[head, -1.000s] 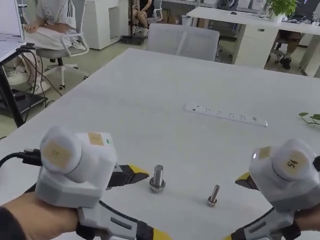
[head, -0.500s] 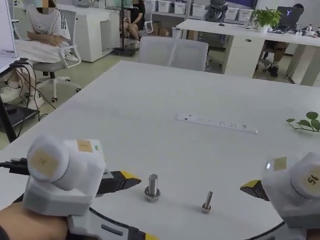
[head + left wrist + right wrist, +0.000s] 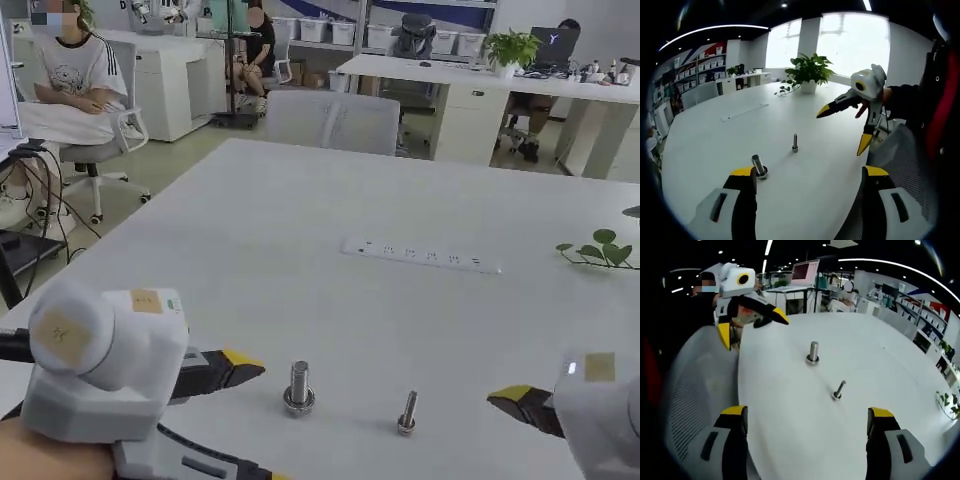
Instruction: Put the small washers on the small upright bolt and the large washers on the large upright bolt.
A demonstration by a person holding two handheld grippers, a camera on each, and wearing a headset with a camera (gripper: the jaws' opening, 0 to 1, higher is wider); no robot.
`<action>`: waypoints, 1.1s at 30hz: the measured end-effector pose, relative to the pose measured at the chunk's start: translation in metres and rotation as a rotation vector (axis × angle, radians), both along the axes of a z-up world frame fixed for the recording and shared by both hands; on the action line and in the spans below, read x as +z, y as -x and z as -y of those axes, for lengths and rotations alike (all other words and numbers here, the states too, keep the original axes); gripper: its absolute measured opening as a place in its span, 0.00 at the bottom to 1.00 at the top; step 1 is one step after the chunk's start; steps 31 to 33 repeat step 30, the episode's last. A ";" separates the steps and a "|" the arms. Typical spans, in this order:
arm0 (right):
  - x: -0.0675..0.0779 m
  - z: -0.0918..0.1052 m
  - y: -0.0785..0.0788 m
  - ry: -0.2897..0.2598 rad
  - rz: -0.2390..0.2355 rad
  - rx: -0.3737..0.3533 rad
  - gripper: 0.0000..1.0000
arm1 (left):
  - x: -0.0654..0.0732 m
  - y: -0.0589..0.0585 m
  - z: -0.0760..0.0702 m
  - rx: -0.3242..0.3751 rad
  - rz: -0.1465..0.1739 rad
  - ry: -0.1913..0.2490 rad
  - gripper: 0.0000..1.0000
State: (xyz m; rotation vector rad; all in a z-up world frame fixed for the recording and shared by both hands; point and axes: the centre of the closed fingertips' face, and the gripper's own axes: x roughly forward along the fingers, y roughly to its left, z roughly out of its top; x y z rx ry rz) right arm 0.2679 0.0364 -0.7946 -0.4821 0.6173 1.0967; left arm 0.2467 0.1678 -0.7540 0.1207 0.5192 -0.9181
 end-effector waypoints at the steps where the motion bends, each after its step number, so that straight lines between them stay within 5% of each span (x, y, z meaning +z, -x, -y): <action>1: 0.000 0.001 0.001 -0.002 -0.003 -0.004 1.00 | -0.001 0.000 -0.001 0.003 -0.001 0.002 0.87; 18: -0.003 0.006 -0.001 -0.027 -0.008 -0.069 1.00 | -0.021 -0.007 -0.021 0.071 -0.046 -0.002 0.87; 33: -0.002 0.009 -0.002 -0.036 -0.012 -0.093 1.00 | -0.027 -0.011 -0.017 0.061 -0.065 -0.004 0.87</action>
